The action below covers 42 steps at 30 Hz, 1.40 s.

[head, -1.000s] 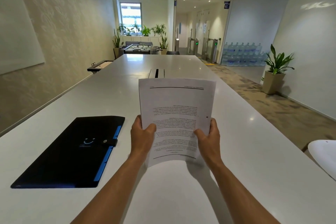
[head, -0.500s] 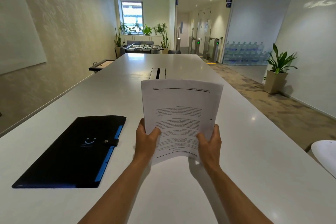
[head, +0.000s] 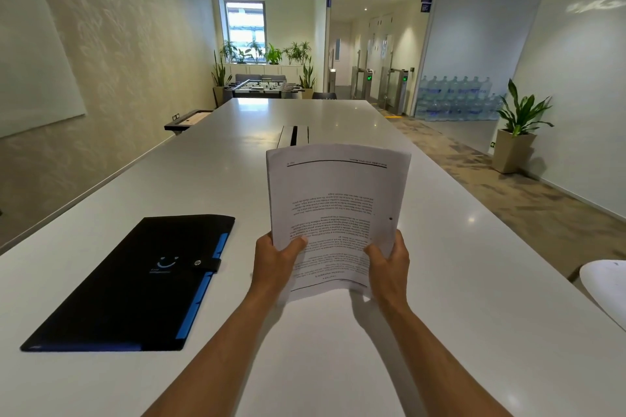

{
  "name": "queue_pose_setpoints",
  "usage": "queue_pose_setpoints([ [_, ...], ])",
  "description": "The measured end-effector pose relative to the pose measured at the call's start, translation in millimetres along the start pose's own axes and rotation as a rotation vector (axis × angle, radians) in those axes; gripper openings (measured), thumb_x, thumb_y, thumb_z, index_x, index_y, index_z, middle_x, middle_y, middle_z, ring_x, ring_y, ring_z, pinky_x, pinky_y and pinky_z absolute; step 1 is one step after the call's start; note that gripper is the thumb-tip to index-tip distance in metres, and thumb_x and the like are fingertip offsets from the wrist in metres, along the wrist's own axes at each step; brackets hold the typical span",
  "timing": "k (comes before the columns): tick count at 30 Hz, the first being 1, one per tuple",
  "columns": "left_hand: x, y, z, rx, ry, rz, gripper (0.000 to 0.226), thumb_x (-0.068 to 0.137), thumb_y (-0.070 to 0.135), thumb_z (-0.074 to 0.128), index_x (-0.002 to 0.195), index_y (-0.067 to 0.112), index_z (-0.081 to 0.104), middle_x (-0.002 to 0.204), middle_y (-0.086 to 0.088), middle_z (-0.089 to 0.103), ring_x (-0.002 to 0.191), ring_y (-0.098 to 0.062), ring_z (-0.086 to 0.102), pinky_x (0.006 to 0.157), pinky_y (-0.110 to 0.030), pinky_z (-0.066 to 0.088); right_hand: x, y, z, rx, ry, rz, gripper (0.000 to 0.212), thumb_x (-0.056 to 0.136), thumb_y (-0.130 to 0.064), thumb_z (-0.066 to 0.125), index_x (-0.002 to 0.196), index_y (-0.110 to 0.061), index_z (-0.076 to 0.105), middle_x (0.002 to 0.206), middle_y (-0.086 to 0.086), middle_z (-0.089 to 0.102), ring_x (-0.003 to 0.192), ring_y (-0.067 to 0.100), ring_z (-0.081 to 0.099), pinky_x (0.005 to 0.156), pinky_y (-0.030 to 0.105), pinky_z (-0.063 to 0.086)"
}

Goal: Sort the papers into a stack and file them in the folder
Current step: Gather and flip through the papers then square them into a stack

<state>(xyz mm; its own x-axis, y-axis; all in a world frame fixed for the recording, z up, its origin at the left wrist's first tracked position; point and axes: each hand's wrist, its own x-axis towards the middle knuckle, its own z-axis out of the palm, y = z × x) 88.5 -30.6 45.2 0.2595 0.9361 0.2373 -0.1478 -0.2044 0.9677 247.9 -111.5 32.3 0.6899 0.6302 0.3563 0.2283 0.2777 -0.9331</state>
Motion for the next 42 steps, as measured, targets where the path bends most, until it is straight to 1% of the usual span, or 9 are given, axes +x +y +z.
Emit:
queue_pose_setpoints([
  [3,-1,0,0,-0.001,-0.005,0.0,0.016,0.087,0.019,0.07,0.095,0.032,0.065,0.091,0.009,0.072,0.079,-0.007,0.069,0.055,-0.014,0.052,5,4,-3,-0.012,-0.017,0.016,0.036,0.073,-0.02,0.052,0.109,-0.019,0.056,0.1,0.001,0.065,0.09,0.017,0.065,0.06,0.021,0.055],
  [8,0,4,2,-0.012,-0.021,0.016,0.016,0.088,0.021,0.07,0.096,0.034,0.066,0.092,0.013,0.073,0.08,-0.003,0.069,0.058,-0.015,0.053,9,6,-9,0.019,-0.007,0.093,0.033,0.073,-0.023,0.058,0.105,-0.026,0.051,0.102,-0.002,0.065,0.089,0.017,0.066,0.057,0.018,0.054],
  [13,0,13,12,-0.125,0.042,0.028,0.015,0.088,0.019,0.07,0.097,0.031,0.067,0.089,0.014,0.075,0.084,-0.006,0.071,0.061,-0.015,0.054,-3,12,-11,0.108,0.265,0.278,0.058,0.079,-0.016,0.073,0.126,-0.026,0.041,0.115,0.0,0.057,0.098,0.018,0.062,0.073,0.024,0.05],
  [16,-3,18,24,-0.261,0.084,-0.018,0.018,0.088,0.02,0.069,0.1,0.033,0.067,0.093,0.016,0.075,0.086,-0.005,0.07,0.06,-0.017,0.055,-8,11,-4,0.43,0.365,0.499,0.068,0.08,-0.011,0.072,0.139,-0.016,0.038,0.12,0.007,0.061,0.101,0.026,0.062,0.082,0.038,0.051],
  [21,-15,18,43,-0.462,0.08,-0.089,0.029,0.09,0.014,0.066,0.097,0.042,0.072,0.101,0.011,0.075,0.09,-0.01,0.071,0.067,-0.03,0.06,-12,-2,5,0.832,0.159,0.481,0.045,0.078,-0.002,0.059,0.12,-0.018,0.061,0.087,0.0,0.074,0.075,0.014,0.069,0.061,0.031,0.057],
  [29,-11,8,37,-0.491,0.055,-0.13,0.047,0.085,0.009,0.072,0.125,0.029,0.057,0.118,-0.002,0.07,0.104,-0.019,0.068,0.084,-0.042,0.057,4,-14,-17,0.663,0.138,0.402,0.042,0.084,0.01,0.054,0.12,-0.009,0.062,0.11,0.015,0.072,0.098,0.037,0.068,0.085,0.053,0.055],
  [35,23,1,-21,-0.088,0.497,-0.064,0.097,0.073,0.037,0.082,0.148,0.031,0.02,0.153,-0.006,0.028,0.134,-0.019,0.036,0.101,-0.036,0.043,21,-25,-58,0.391,0.026,0.298,0.034,0.083,0.015,0.052,0.106,-0.007,0.064,0.092,0.008,0.077,0.079,0.028,0.074,0.059,0.036,0.06],
  [39,39,2,-41,0.182,0.182,-0.055,0.084,0.076,0.036,0.08,0.143,0.029,0.03,0.147,0.002,0.037,0.128,-0.013,0.037,0.099,-0.036,0.035,32,-25,-74,0.181,-0.073,0.228,0.03,0.082,0.013,0.058,0.094,-0.013,0.068,0.084,0.002,0.077,0.074,0.022,0.075,0.056,0.027,0.058],
  [42,38,5,-44,0.121,-0.028,-0.151,0.076,0.077,0.028,0.079,0.14,0.022,0.038,0.138,0.0,0.053,0.122,-0.02,0.052,0.099,-0.045,0.045,37,-24,-76,0.087,-0.183,0.193,0.029,0.082,0.008,0.063,0.094,-0.018,0.071,0.091,0.003,0.077,0.081,0.024,0.074,0.068,0.037,0.059],
])
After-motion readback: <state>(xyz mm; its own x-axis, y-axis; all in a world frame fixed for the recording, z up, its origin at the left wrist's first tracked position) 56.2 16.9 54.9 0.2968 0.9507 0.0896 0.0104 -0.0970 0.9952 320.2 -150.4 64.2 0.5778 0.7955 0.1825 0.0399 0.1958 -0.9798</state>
